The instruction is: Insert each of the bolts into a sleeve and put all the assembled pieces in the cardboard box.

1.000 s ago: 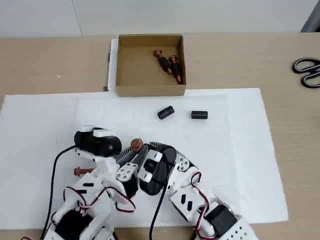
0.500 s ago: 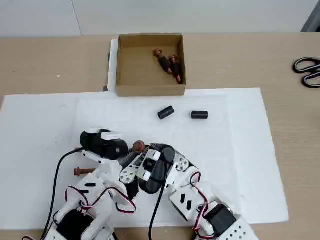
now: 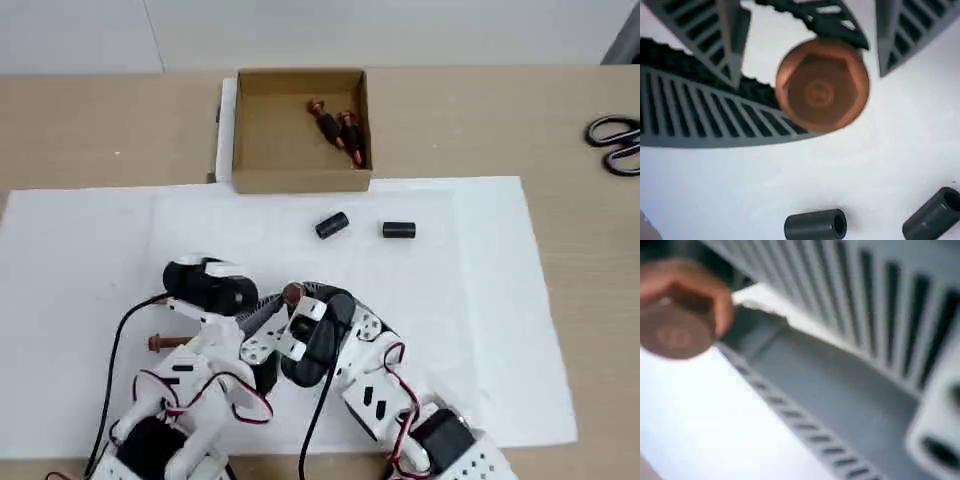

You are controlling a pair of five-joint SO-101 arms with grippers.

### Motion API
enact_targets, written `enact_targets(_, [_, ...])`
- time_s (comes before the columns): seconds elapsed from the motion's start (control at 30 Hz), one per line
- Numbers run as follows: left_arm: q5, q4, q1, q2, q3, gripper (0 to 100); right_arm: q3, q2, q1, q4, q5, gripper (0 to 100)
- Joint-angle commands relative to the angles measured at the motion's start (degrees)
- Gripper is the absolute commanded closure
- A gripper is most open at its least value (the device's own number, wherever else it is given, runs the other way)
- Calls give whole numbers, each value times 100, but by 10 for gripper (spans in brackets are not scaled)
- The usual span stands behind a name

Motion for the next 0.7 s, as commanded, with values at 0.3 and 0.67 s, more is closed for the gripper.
enact_targets(0.3, [-44, 88, 97, 18, -664, 812, -413, -84, 31, -268, 35, 995])
enact_targets(0.67, [-193, 70, 35, 18, -1095, 812, -141, -84, 31, -268, 35, 995])
